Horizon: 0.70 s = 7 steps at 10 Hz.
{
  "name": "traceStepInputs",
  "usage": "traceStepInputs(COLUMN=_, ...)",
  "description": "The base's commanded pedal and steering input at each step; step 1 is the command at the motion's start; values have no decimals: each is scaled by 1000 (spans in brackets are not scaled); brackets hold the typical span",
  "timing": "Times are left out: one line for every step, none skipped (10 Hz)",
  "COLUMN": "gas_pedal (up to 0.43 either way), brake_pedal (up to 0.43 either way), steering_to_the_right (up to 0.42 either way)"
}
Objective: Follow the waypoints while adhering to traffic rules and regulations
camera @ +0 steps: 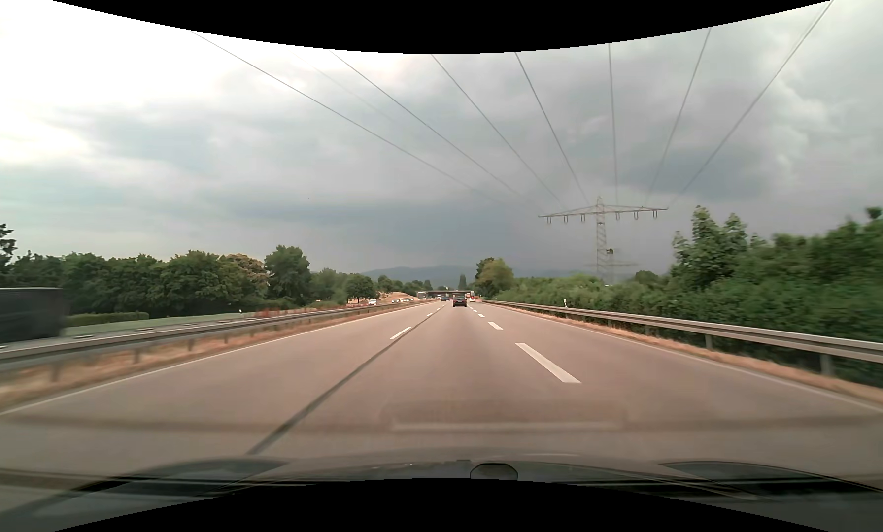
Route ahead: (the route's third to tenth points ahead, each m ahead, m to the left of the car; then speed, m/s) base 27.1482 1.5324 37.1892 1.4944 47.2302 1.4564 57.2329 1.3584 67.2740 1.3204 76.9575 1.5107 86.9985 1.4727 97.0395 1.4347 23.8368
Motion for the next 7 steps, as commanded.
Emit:
traceStepInputs(gas_pedal=138, brake_pedal=0, steering_to_the_right=-2)
traceStepInputs(gas_pedal=138, brake_pedal=0, steering_to_the_right=-2)
traceStepInputs(gas_pedal=138, brake_pedal=0, steering_to_the_right=-2)
traceStepInputs(gas_pedal=138, brake_pedal=0, steering_to_the_right=-2)
traceStepInputs(gas_pedal=138, brake_pedal=0, steering_to_the_right=-2)
traceStepInputs(gas_pedal=138, brake_pedal=0, steering_to_the_right=-2)
traceStepInputs(gas_pedal=138, brake_pedal=0, steering_to_the_right=-2)
